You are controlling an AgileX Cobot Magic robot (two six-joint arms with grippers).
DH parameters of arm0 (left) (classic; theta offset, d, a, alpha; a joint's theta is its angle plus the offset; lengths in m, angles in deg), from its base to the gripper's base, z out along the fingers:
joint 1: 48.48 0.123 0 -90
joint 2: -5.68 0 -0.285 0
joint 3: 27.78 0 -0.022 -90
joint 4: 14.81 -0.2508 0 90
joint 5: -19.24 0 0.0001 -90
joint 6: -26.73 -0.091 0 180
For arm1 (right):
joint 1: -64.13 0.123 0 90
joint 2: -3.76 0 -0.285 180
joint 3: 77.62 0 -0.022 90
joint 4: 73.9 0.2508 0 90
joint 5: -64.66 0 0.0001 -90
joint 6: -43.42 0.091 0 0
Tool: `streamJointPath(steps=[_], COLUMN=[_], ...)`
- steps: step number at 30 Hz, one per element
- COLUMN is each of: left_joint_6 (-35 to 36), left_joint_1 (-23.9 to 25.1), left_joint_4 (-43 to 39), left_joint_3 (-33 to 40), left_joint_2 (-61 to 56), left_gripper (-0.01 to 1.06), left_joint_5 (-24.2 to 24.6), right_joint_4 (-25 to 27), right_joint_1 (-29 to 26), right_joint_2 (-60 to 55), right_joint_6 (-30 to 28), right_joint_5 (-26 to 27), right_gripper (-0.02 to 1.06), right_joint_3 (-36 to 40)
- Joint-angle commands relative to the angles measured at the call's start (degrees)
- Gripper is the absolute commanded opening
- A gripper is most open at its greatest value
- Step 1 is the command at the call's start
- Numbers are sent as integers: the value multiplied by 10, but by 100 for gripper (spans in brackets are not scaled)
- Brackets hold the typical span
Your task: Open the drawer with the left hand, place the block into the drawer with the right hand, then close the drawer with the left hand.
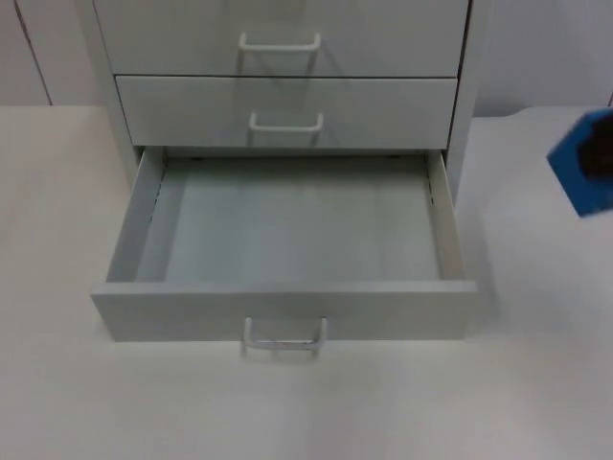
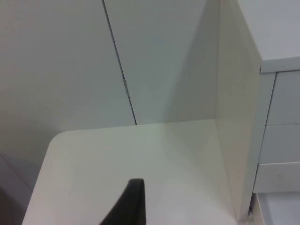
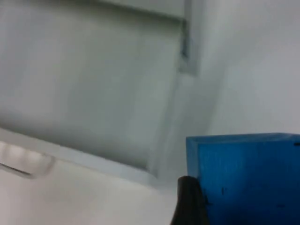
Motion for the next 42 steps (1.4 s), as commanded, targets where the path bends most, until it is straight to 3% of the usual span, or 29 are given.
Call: streamJointPath(steps=[1,4,6,8,9,10,13,18,23,29,42], left_joint_6=[1,1,1,1,1,1,1,1,1,1,1], left_joint_1=[-1,-1,-1,-1,-1,-1,-1,-1,-1,-1,-1], left_joint_4=[-3,-3,-3,-3,-3,-3,-3,-3,-3,-4,-16], left_joint_3=[3,3,3,3,3,3,3,3,3,4,5], left_joint_2=[1,1,1,1,1,1,1,1,1,1,1], left_gripper=[105,105,105,105,105,105,105,105,105,105,105], left_joint_5=[-6,-6,-6,-6,-6,-6,-6,-6,-6,-6,-5], right_joint_4=[-2,4,15,63,63,115,194,227,228,228,244], right_joint_1=[12,13,13,13,13,13,13,32,46,46,59], right_joint_2=[6,2,-10,-27,-27,-44,-77,-125,-180,-266,-413], right_joint_6=[-28,-52,-98,-174,-174,-246,-355,-442,-457,-471,-489], right_joint_5=[13,15,15,22,22,30,55,90,141,157,117], right_gripper=[0,0,0,0,0,0,0,0,0,0,0], right_joint_3=[-26,-55,-79,-101,-101,-112,-129,-143,-153,-196,-316])
